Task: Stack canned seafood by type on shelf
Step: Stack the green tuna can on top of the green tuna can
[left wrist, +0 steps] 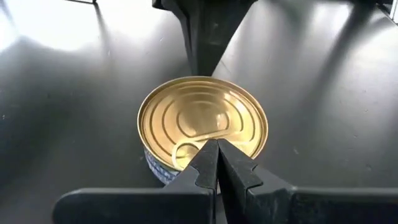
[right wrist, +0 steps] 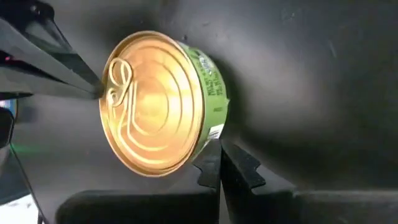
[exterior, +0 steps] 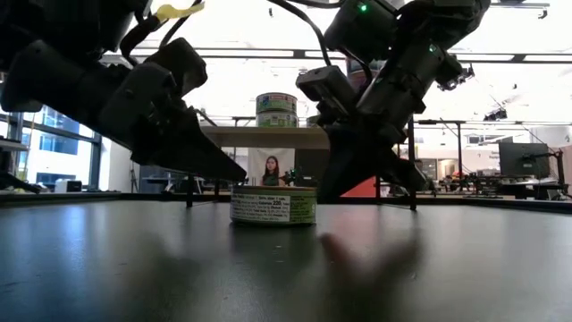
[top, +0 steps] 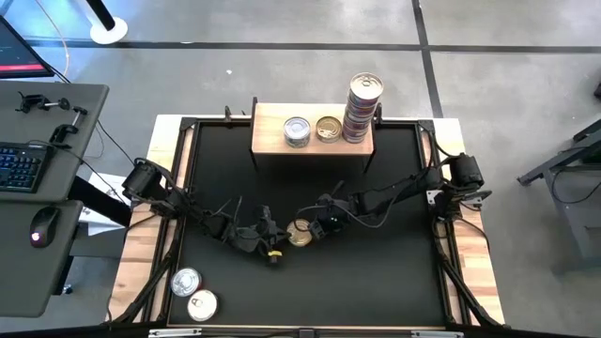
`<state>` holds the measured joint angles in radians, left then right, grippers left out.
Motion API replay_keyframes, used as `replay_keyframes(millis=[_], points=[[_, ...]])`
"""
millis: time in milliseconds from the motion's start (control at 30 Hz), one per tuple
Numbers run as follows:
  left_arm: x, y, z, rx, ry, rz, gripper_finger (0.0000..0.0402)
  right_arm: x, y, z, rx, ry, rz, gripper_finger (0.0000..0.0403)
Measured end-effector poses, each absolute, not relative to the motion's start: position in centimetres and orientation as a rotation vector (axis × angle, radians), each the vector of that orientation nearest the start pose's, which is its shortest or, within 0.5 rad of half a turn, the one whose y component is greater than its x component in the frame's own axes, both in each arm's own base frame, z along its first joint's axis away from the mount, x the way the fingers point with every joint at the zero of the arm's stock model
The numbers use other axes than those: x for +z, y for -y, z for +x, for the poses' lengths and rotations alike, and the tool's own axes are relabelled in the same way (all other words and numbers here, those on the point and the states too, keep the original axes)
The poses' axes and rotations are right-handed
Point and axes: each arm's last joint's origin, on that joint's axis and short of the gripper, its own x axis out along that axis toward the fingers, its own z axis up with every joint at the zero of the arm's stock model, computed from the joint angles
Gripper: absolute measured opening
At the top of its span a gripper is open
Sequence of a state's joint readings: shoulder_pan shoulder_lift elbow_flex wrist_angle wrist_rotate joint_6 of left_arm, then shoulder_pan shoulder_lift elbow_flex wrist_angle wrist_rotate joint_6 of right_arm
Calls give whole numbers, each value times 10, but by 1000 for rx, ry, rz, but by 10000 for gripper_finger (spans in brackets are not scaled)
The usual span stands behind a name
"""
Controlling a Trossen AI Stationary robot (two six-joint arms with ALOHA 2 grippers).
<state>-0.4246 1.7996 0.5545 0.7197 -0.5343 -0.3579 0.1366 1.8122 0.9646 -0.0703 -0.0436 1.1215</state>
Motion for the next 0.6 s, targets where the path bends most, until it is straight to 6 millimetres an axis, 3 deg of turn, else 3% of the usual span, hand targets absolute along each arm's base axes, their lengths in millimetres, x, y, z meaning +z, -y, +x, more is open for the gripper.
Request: replay_keyframes(millis=[367, 600], points=[[95, 106, 276, 180, -469, -114, 0, 143, -49, 351, -349, -832, 1026, 0], [94, 110, 274, 161, -478, -105, 0, 151, -60, 355, -267, -860, 1041, 0]])
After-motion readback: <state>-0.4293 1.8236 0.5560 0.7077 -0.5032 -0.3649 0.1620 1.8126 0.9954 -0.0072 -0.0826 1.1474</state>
